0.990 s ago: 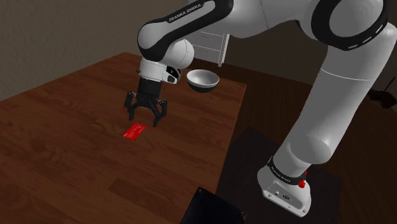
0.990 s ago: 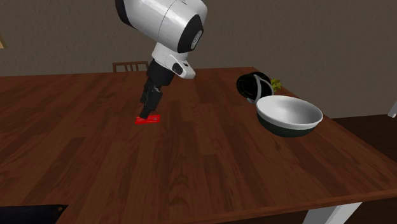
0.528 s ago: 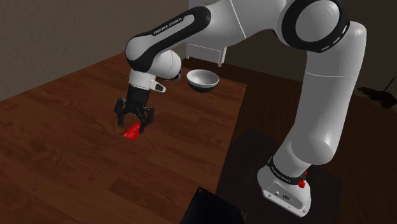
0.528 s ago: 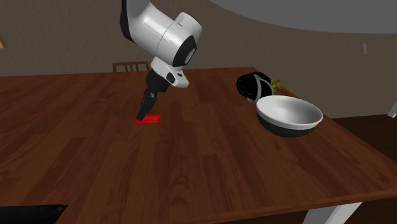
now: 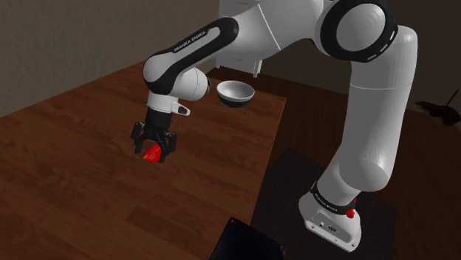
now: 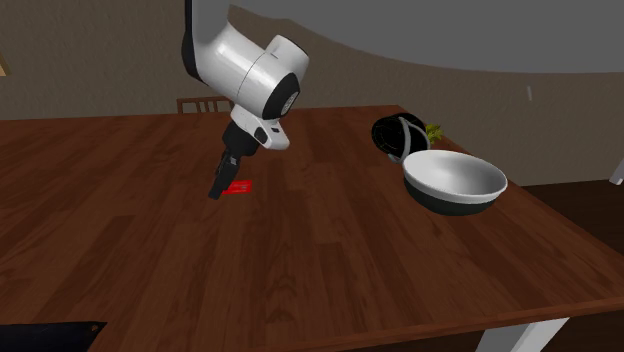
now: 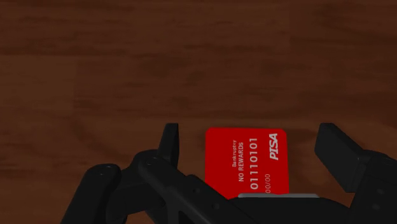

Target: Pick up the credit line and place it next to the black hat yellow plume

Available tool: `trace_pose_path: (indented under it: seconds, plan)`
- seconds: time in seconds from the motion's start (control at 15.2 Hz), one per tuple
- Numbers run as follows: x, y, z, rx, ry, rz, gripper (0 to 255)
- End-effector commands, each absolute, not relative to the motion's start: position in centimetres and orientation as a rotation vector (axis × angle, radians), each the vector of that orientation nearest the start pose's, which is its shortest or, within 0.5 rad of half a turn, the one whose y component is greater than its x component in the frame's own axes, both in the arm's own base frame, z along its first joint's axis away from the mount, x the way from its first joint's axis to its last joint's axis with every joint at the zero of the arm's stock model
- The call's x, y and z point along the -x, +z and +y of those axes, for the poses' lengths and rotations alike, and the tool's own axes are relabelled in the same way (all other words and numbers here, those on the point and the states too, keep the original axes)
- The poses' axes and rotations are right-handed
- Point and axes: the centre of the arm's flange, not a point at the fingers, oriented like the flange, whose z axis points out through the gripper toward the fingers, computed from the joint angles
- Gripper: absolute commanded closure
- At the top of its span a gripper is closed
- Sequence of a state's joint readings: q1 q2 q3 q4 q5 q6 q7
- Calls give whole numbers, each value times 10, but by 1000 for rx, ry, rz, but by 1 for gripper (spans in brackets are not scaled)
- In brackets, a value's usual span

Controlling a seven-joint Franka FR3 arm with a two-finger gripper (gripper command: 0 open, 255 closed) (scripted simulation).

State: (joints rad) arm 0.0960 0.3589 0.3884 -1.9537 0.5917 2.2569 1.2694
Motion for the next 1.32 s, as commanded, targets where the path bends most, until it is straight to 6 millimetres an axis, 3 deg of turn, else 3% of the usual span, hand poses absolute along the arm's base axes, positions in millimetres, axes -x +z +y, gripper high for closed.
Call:
trace_pose_path:
  seconds: [0.0,0.2,0.26,0.86,1.25]
  plan:
    - [-541,310,290,2253,671,1541,0]
    - [-540,310,290,2253,671,1541,0]
    - [-540,310,290,2253,671,1541,255]
    - [-540,310,290,2253,671,1541,255]
    - [-541,342,290,2253,671,1541,255]
